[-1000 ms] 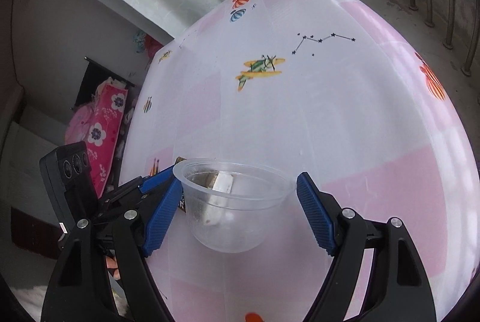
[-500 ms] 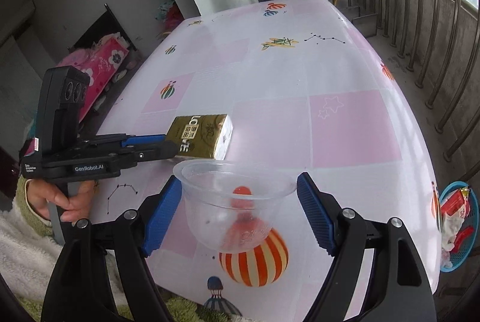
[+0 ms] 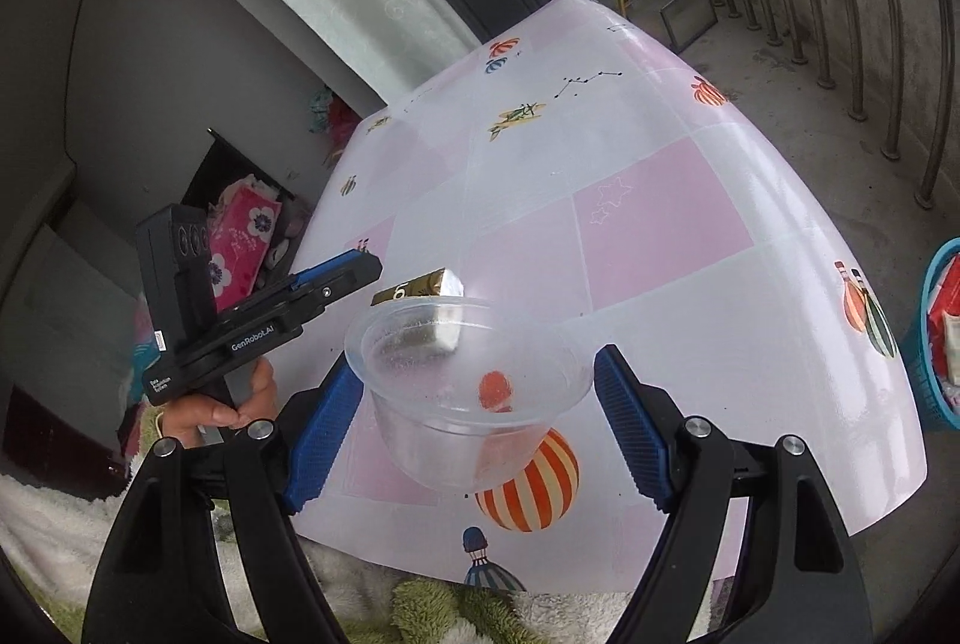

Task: Collect trash
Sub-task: 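Grasp the gold tissue pack with the left gripper while the right grasps the clear cup, then carry the tissue pack and clear cup over the blue basket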

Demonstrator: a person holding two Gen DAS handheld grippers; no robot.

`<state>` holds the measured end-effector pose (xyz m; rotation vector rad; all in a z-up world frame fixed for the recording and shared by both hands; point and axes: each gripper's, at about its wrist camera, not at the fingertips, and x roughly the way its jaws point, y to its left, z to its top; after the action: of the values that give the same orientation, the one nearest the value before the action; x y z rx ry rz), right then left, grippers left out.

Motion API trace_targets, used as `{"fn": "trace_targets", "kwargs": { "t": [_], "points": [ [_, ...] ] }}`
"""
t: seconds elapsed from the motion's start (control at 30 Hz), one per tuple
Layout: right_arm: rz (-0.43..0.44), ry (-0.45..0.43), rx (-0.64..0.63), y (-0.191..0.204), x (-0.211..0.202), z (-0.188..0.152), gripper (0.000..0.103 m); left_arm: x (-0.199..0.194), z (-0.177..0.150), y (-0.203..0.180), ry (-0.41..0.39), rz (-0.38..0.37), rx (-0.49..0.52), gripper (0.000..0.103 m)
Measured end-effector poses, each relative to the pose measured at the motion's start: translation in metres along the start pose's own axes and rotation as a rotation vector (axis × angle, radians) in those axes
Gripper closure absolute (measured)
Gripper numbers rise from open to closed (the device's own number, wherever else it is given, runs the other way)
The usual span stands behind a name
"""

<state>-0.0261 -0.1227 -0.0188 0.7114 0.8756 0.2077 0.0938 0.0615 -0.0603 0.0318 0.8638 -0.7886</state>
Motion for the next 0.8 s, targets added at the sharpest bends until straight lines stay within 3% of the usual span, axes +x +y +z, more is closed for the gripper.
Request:
{"fn": "trace_targets", "kwargs": {
  "t": [0.13, 0.33, 0.43, 0.53, 0.63, 0.8],
  "points": [
    [-0.069, 0.021, 0.009, 0.001, 0.021, -0.004, 0.026, 0.028, -0.001, 0.0, 0.093, 0.002, -0.008, 0.054],
    [-0.081, 0.024, 0.005, 0.003, 0.029, -0.007, 0.026, 0.01, -0.023, 0.008, 0.153, -0.119, -0.103, 0.054],
    [-0.073, 0.03, 0.011, 0.002, 0.033, -0.004, 0.026, 0.001, -0.035, 0.004, 0.19, -0.176, -0.105, 0.047],
    [-0.072, 0.039, 0.022, 0.001, 0.038, 0.0, 0.026, -0.005, -0.038, -0.004, 0.191, -0.128, -0.068, 0.035],
    [-0.075, 0.048, 0.039, 0.001, 0.045, 0.0, 0.026, -0.003, -0.034, -0.011, 0.183, -0.091, -0.042, 0.03],
    [-0.081, 0.051, 0.042, 0.004, 0.047, -0.003, 0.025, 0.014, -0.029, -0.018, 0.21, -0.023, -0.026, 0.03]
  ]
}}
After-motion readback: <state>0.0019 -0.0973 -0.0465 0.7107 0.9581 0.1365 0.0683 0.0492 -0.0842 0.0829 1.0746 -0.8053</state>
